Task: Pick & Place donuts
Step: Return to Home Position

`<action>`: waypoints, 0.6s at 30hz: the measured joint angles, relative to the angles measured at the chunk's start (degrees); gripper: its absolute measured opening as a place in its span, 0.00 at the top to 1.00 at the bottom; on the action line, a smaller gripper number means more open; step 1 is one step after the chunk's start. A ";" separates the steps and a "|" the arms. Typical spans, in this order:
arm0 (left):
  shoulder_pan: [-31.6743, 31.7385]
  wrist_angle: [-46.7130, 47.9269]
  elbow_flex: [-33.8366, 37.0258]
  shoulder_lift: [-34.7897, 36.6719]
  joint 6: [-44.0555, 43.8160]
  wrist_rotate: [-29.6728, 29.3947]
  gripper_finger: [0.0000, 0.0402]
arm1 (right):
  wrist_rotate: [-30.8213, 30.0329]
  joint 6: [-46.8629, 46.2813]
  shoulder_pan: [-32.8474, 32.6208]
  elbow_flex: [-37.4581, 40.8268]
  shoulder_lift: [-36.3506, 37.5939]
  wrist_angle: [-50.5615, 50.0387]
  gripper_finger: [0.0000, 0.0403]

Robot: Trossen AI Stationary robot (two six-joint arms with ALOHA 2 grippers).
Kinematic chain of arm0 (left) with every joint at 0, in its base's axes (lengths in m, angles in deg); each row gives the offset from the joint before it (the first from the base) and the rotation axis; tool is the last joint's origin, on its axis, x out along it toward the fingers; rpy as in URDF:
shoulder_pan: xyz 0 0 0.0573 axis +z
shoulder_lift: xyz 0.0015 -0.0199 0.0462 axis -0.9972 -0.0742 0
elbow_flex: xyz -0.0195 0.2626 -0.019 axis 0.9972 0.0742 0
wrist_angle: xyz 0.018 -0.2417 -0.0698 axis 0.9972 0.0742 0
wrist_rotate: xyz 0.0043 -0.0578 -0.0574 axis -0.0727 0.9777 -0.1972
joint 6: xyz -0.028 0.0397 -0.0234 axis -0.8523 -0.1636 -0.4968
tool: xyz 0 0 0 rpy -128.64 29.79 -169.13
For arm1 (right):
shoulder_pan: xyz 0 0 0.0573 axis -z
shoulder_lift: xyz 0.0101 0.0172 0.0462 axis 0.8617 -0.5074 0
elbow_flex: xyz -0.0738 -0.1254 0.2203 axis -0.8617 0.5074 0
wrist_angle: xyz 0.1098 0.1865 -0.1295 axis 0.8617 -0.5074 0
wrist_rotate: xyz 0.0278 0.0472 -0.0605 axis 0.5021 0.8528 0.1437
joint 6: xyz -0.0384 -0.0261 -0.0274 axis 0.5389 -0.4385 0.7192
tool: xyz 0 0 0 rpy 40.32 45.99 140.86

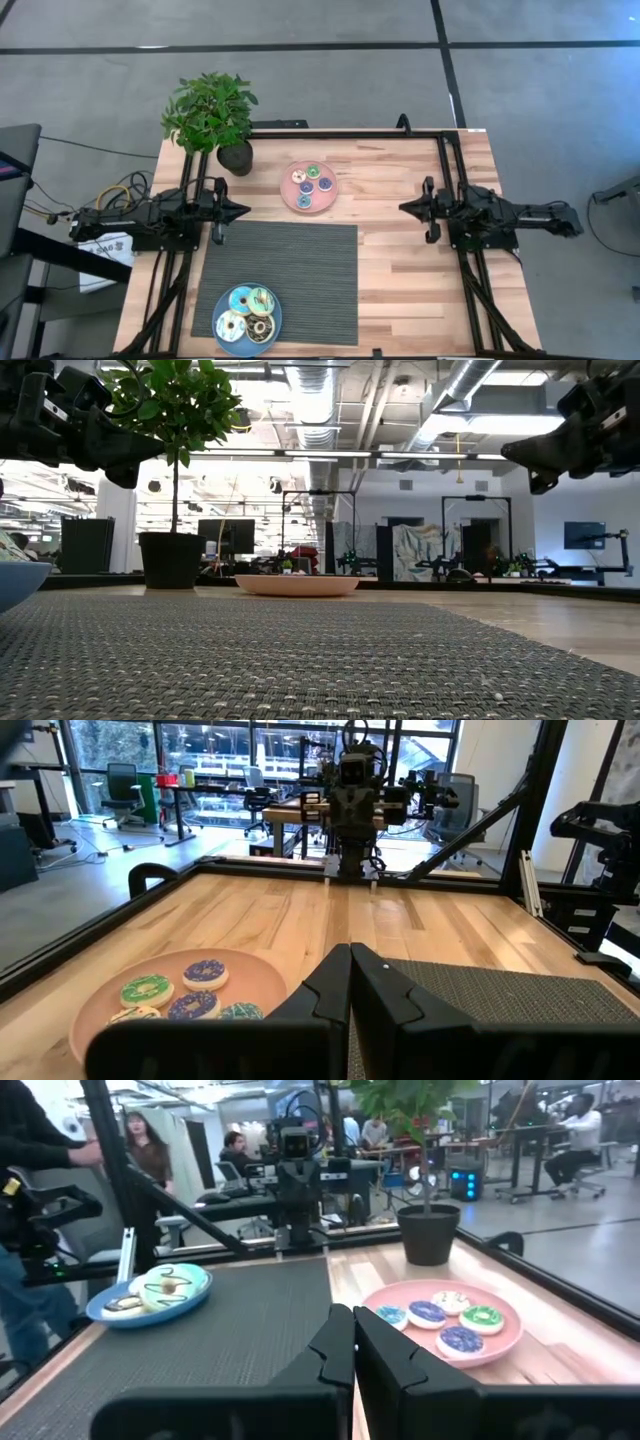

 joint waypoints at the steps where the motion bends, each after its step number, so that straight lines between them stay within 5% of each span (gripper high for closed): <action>1: 0.00 -0.01 0.00 -0.01 0.00 0.00 1.00 | -0.02 0.00 0.25 0.00 -0.07 0.00 1.00; 18: 0.00 0.01 0.00 -0.01 0.00 -0.02 1.00 | -0.09 0.44 1.88 0.00 -0.26 -0.11 1.00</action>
